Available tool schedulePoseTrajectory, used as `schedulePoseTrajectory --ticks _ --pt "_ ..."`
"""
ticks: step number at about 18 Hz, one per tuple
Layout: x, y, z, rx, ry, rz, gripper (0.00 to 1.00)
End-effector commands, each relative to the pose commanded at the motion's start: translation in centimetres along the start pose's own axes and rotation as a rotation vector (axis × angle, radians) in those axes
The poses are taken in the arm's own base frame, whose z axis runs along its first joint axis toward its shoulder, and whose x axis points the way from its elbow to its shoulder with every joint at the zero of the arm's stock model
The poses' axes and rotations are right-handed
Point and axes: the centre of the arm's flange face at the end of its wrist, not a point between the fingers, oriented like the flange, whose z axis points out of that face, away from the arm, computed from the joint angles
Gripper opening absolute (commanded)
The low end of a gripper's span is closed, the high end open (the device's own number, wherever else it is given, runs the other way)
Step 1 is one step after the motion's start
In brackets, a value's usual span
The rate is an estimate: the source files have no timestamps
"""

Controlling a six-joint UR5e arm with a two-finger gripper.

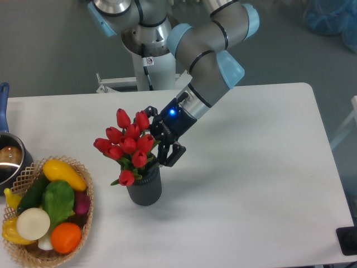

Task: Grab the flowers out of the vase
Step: 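Close the gripper on the tulip stems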

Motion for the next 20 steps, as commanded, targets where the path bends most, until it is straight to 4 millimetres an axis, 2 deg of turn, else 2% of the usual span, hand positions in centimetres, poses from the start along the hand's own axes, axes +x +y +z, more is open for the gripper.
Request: schedulePoseTrajectory --ticks 9,11,15,17,20 --pt "-0.01 -0.32 0.46 0.0 0.008 0.007 1.0" --pt "-0.03 -0.25 0.5 0.0 0.009 0.006 0.95" --pt "-0.13 -0.44 0.46 -0.001 0.008 0.01 0.66" --pt "-0.26 -0.23 0.49 -0.003 0.008 0.007 0.59" --pt "-0.33 -0.21 0.5 -0.003 0.008 0.007 0.55"
